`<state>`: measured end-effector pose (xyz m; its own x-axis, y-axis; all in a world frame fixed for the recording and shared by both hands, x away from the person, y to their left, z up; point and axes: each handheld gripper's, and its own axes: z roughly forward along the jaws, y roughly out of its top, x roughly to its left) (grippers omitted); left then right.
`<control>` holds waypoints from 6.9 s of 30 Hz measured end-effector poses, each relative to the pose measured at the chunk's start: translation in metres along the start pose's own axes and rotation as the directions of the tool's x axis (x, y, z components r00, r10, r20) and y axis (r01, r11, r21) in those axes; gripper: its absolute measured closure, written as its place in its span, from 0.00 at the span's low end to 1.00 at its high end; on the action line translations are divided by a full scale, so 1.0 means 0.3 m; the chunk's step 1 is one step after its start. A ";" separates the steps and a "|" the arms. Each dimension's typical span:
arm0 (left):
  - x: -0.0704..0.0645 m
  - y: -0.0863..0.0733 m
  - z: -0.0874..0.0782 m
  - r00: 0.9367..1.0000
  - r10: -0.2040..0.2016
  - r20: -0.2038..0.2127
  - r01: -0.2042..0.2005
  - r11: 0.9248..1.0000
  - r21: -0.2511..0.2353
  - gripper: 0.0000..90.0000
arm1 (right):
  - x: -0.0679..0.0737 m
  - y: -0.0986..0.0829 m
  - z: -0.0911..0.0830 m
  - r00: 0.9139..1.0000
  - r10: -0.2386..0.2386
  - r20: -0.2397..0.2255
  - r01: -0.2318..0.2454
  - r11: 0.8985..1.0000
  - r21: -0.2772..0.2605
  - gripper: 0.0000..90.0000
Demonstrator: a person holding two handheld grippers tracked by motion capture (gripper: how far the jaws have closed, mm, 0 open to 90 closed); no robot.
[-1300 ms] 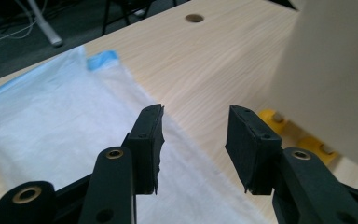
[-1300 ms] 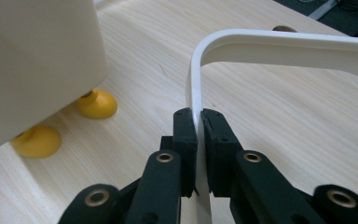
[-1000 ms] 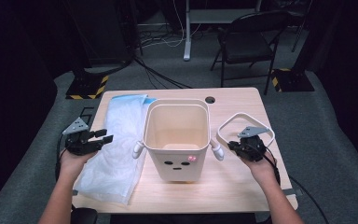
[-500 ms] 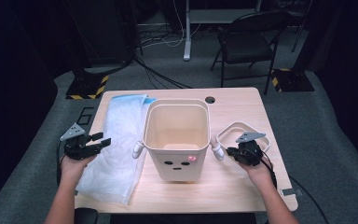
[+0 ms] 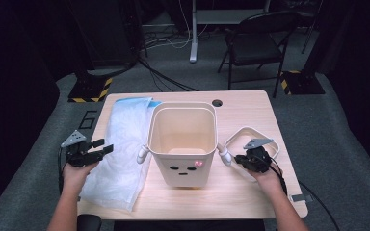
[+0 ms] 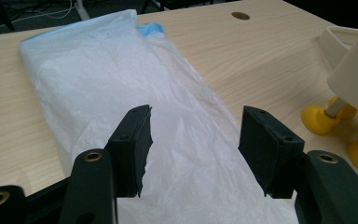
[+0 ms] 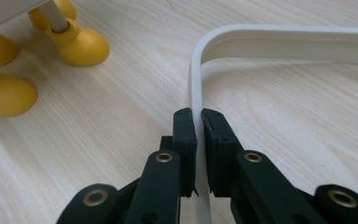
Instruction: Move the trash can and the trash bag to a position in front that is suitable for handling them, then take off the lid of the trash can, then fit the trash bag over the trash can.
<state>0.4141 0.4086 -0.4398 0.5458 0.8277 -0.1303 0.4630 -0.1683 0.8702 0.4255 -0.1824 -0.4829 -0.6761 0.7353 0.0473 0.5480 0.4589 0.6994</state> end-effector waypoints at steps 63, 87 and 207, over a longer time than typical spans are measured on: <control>0.197 -0.123 0.159 0.965 -0.117 -0.235 0.153 0.978 0.141 0.30 | 0.022 -0.007 -0.052 0.994 0.008 0.106 0.002 0.996 -0.093 0.52; 0.179 -0.069 0.282 0.966 -0.091 -0.244 0.133 0.977 0.164 0.17 | 0.022 -0.012 -0.047 0.994 0.019 0.103 -0.010 0.996 -0.093 0.51; -0.076 0.084 0.308 0.987 0.152 0.057 -0.161 0.960 0.231 0.99 | 0.018 -0.017 -0.060 0.995 0.026 0.097 -0.016 0.994 -0.106 0.50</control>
<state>0.4779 0.3359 -0.4588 0.6490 0.7604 -0.0238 0.5175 -0.4183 0.7465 0.4101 -0.1897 -0.4735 -0.6106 0.7919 -0.0037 0.5032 0.3917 0.7703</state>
